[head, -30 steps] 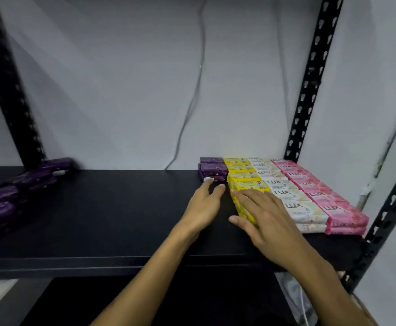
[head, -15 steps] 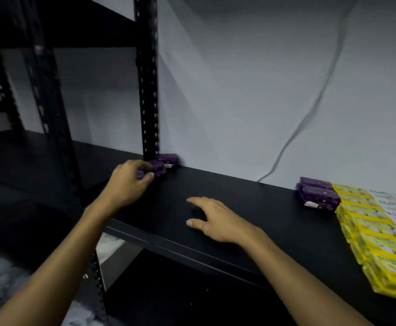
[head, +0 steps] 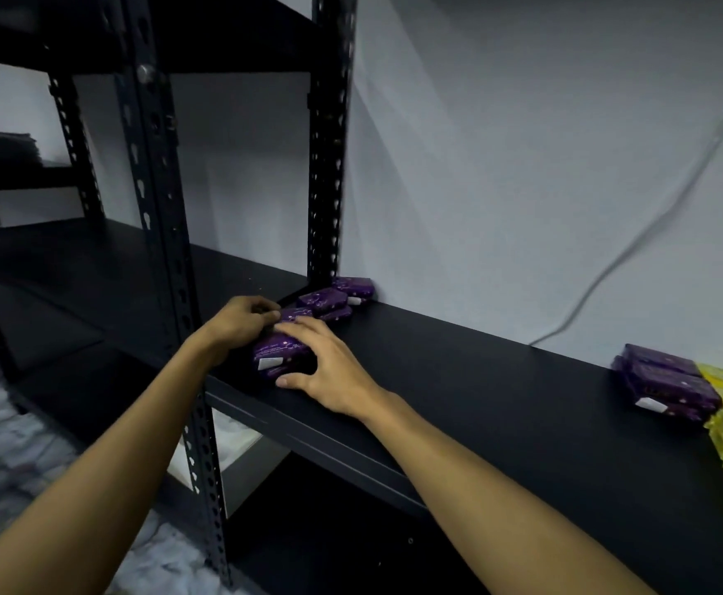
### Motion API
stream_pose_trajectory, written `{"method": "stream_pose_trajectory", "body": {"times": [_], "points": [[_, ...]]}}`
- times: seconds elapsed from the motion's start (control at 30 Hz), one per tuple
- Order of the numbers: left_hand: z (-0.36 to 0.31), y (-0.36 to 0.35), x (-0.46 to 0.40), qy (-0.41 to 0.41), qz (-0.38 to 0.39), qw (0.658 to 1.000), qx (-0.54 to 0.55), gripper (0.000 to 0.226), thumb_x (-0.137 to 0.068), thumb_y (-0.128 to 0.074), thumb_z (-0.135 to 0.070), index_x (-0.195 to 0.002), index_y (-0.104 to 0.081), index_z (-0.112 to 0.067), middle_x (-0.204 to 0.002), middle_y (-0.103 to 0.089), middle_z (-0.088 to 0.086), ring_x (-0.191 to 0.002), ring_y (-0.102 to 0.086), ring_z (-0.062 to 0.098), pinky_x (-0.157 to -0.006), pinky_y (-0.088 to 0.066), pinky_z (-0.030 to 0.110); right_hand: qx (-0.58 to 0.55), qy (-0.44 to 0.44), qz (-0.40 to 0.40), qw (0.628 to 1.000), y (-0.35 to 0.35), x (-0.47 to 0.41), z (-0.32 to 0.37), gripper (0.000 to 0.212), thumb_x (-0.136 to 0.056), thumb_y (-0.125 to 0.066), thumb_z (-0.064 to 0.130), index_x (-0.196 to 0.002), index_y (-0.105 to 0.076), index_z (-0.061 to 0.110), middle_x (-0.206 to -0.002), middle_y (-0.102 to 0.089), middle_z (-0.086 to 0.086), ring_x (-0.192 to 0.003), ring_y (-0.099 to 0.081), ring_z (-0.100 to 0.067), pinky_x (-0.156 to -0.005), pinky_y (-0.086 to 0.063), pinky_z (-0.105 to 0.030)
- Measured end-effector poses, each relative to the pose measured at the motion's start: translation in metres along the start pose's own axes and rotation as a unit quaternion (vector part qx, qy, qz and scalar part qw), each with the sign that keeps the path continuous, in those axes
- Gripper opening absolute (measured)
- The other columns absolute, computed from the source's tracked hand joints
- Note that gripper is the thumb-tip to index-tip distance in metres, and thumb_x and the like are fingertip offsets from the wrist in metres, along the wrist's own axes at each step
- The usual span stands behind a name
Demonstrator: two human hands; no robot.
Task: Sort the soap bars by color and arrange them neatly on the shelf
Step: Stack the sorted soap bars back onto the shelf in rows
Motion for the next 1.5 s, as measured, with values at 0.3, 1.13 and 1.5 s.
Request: {"method": "stream_pose_trajectory", "body": {"times": [0.3,1.13,1.5], "points": [[0.001,-0.01,0.008,0.003,0.015,0.998,0.062,0.027,-0.095,-0.065,-0.015,-0.121,-0.065,-0.011,-0.105,-0.068,0.008,-0.083,-0.068,0.019,-0.063,-0.052,0.022,0.037,0.033,-0.019,0.999,0.009,0.011,-0.004,0.056,-0.087,-0.074,0.013,-0.14,-0.056,0.024,-0.128,-0.048,0.006,-0.104,-0.049,-0.004,-0.094,-0.038,-0.013],[-0.084,-0.165,0.056,0.016,0.164,0.955,0.245,0.025,-0.089,-0.072,-0.008,-0.113,-0.068,-0.011,-0.106,-0.072,0.016,-0.086,-0.072,0.029,-0.068,-0.061,0.033,0.08,-0.071,-0.076,0.991,0.114,0.146,-0.029,0.055,-0.08,-0.081,0.019,-0.131,-0.064,0.027,-0.12,-0.057,0.015,-0.106,-0.059,-0.003,-0.094,-0.049,-0.022],[-0.127,-0.206,0.053,-0.058,0.272,0.946,0.167,0.02,-0.086,-0.075,-0.011,-0.105,-0.073,-0.019,-0.104,-0.076,0.005,-0.097,-0.069,0.021,-0.088,-0.053,0.038,0.194,-0.137,-0.153,0.959,0.172,0.259,-0.036,0.053,-0.081,-0.08,0.03,-0.131,-0.063,0.035,-0.119,-0.054,0.015,-0.106,-0.057,0.0,-0.087,-0.038,-0.004]]}}
Point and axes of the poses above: each hand's wrist, its own x-axis away from the middle knuckle, its own y-axis out of the back of the hand, z = x × y, the point moved 3 cm from there along -x, towards the middle knuckle
